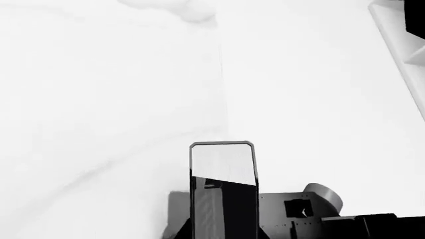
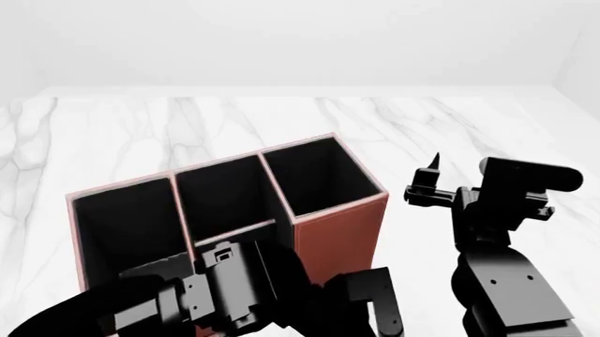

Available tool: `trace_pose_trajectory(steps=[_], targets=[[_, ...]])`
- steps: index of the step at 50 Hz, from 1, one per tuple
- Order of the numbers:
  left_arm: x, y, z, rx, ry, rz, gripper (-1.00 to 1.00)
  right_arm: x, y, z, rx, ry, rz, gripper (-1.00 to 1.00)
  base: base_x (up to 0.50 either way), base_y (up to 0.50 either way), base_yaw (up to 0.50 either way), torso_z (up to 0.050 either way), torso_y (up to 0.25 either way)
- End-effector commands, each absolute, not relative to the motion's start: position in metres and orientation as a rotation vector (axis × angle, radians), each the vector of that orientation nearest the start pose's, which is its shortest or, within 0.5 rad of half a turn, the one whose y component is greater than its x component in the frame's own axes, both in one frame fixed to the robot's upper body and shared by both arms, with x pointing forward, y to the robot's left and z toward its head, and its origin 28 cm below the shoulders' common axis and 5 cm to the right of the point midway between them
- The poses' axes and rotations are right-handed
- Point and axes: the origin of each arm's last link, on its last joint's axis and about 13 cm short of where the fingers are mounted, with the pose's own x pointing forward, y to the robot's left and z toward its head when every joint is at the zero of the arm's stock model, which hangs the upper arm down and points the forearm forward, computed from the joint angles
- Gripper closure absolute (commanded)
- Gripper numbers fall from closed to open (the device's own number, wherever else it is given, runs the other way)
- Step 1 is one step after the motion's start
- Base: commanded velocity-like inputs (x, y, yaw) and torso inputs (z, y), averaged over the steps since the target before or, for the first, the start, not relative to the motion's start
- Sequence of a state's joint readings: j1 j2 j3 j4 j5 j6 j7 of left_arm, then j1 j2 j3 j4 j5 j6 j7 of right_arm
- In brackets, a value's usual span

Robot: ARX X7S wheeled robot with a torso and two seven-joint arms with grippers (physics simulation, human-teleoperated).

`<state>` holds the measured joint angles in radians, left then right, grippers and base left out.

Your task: Pick up the book and place it in the left compartment of the caddy.

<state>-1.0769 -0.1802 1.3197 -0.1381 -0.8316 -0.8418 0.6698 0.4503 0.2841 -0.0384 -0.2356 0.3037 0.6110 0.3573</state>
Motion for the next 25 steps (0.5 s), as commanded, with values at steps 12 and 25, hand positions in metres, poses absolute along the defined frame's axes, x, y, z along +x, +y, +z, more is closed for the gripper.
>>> trace_pose_trajectory(steps=[12,25], targets=[[0.225,0.153,0.175,0.583,0.994,-1.487,1.00,0.289,-0.146,0.144,-0.020,-0.066,-0.275,-1.00,0.00,0.00,0.00,0.000,0.000],[0.221,0.179,0.213,0.591,0.923,-1.336,1.00,0.290,-0.147,0.144,-0.019,-0.062,-0.284,-1.00,0.00,0.00,0.00,0.000,0.000]])
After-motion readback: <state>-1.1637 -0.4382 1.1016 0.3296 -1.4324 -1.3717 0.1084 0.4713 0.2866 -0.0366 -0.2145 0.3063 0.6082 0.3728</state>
